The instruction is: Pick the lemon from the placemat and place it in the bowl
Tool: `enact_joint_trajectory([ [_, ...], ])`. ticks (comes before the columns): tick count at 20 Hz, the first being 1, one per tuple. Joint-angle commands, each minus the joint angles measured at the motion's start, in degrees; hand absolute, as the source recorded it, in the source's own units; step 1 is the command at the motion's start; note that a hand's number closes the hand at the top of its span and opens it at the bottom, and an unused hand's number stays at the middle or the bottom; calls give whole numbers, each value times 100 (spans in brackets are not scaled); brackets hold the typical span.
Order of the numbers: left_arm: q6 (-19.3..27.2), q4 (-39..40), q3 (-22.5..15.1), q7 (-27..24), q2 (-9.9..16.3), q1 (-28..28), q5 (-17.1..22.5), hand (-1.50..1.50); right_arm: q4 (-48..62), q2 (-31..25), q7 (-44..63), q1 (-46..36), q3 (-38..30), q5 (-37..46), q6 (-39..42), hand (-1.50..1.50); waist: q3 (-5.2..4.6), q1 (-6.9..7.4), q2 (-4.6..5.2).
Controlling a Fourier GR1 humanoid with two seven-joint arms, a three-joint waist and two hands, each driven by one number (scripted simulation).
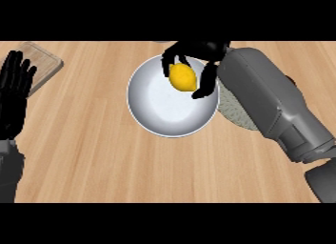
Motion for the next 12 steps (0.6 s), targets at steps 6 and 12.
enact_joint_trajectory([
  [6,-73,-457,31,264,85,228,81,0,644,685,23,273,-776,-719,538,-150,5,3,-30],
  [12,-44,-146,153,47,115,20,67,0,911,347,-187,105,-1828,-1516,8,-150,5,55,40],
])
